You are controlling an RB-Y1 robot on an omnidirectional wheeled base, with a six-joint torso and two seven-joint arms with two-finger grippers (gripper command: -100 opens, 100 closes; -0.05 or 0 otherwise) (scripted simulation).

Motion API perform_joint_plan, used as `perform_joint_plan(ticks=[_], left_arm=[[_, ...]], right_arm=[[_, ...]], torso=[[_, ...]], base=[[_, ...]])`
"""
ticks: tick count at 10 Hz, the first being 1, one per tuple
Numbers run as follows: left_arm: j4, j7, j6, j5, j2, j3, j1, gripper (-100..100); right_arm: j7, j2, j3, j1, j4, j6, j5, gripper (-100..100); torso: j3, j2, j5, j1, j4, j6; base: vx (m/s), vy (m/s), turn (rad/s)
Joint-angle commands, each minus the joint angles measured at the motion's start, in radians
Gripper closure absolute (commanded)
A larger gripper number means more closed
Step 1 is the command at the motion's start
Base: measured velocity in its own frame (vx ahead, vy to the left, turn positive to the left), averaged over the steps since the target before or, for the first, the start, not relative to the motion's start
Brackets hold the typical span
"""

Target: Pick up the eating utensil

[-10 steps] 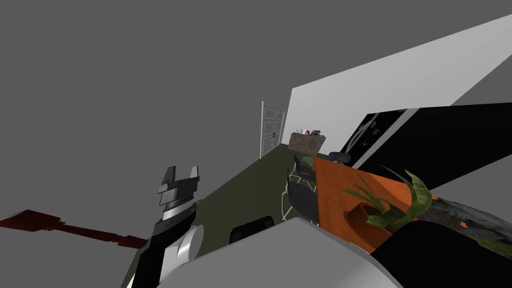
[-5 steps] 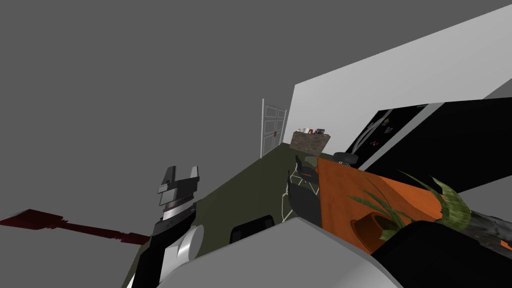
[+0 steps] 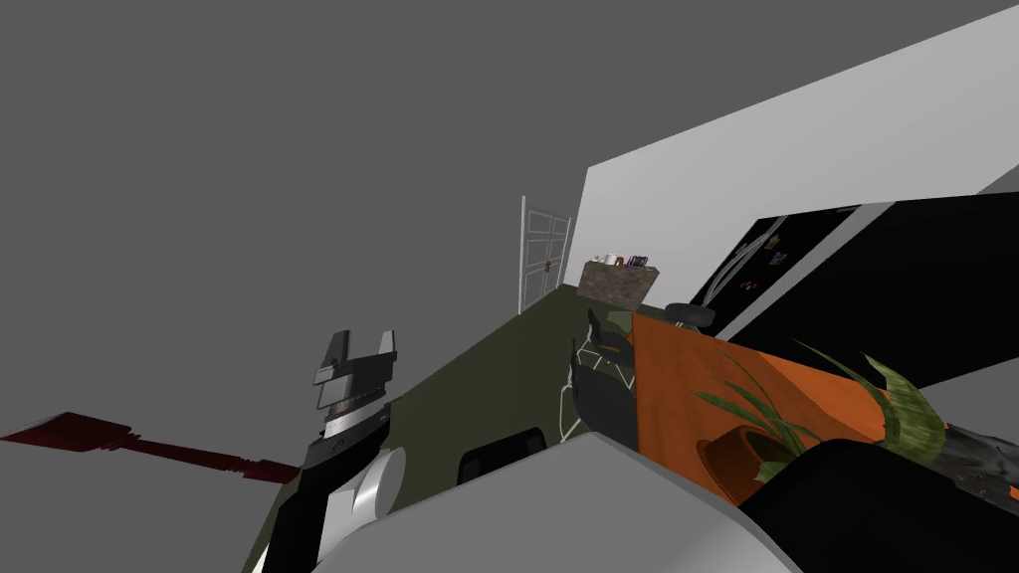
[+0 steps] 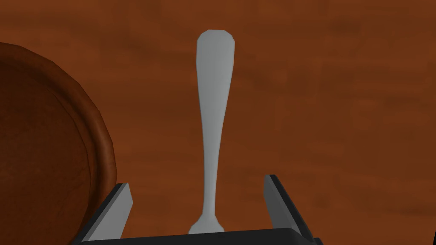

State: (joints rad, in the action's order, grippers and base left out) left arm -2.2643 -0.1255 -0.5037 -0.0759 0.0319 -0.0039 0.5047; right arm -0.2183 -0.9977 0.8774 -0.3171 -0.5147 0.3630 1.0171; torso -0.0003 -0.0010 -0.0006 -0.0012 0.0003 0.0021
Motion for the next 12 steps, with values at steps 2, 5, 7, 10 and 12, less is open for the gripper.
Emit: perform_joint_plan(ticks=[2, 5, 7, 10, 12], left_arm=[[0.000, 0.000, 0.000, 0.000, 0.000, 0.000, 0.000, 0], [0.000, 0.000, 0.000, 0.000, 0.000, 0.000, 0.000, 0], [0.000, 0.000, 0.000, 0.000, 0.000, 0.000, 0.000, 0], [0.000, 0.000, 0.000, 0.000, 0.000, 0.000, 0.000, 0], [0.000, 0.000, 0.000, 0.000, 0.000, 0.000, 0.000, 0]], right_arm=[[0.001, 0.000, 0.000, 0.000, -0.001, 0.000, 0.000, 100], [0.002, 0.000, 0.000, 0.000, -0.001, 0.001, -0.001, 100], [0.021, -0.032, 0.011, 0.000, -0.029, 0.009, 0.006, 100], [0.025, -0.068, 0.008, 0.001, -0.047, 0.034, 0.006, 100], [0.006, -0.056, -0.003, 0.002, -0.027, 0.037, 0.000, 0]], torso=[[0.000, 0.000, 0.000, 0.001, 0.000, 0.000], [0.000, 0.000, 0.000, 0.001, 0.000, -0.001], [0.000, 0.000, 0.000, 0.001, 0.000, -0.001], [0.000, 0.000, 0.002, 0.005, 0.000, -0.001], [0.000, 0.000, 0.001, 0.004, 0.000, -0.001]], base=[[-0.001, 0.001, -0.006], [0.000, 0.000, 0.000], [0.002, 0.013, -0.016], [0.004, 0.049, -0.027], [0.002, 0.015, -0.004]])
